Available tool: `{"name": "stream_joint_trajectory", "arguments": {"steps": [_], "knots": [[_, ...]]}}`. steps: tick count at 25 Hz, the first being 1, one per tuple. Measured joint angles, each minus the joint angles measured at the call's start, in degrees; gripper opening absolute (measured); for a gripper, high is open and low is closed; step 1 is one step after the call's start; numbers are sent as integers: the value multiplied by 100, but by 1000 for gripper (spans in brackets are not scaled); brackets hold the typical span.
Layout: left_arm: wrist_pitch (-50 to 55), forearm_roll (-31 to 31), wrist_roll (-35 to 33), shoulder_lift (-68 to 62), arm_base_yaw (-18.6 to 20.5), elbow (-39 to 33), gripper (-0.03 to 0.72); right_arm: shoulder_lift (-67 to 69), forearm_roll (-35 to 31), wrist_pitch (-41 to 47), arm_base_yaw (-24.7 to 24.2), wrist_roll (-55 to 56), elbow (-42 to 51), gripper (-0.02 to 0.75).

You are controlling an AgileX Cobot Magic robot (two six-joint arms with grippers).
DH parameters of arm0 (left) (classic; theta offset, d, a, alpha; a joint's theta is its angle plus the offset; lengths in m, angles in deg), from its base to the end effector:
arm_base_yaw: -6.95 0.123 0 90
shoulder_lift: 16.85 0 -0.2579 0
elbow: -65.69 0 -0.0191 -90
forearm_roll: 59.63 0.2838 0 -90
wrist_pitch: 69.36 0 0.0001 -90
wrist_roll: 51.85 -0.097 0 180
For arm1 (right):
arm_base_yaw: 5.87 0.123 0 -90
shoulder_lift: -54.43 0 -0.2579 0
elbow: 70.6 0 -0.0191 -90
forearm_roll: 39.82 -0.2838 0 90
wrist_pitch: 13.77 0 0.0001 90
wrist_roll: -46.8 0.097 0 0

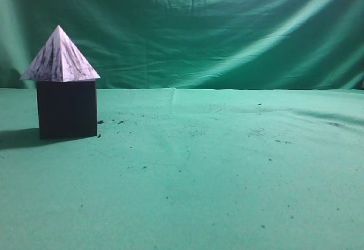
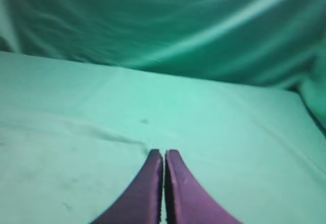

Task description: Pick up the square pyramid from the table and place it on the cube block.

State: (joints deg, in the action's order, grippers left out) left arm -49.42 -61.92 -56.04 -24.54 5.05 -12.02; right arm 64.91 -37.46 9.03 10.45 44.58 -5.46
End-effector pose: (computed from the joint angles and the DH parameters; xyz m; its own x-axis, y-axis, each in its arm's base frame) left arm 0.1192 -0.0053 0.1736 -0.2623 0.0443 -0.9640 0.0556 0.9980 0.0307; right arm 0.1084 0.0301 0.2446 -0.1195 -0.1148 -0.9862 -0.2758 0.9580 -0.0781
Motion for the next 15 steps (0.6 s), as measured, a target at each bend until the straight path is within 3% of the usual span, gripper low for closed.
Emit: {"name": "stream_joint_trajectory", "arguments": {"steps": [5, 15], "knots": [[0, 0, 0, 0, 0, 0, 0, -242, 0, -154, -755, 24, 835, 0], [0, 0, 0, 0, 0, 0, 0, -242, -207, -224, -844, 57, 1274, 0]]}}
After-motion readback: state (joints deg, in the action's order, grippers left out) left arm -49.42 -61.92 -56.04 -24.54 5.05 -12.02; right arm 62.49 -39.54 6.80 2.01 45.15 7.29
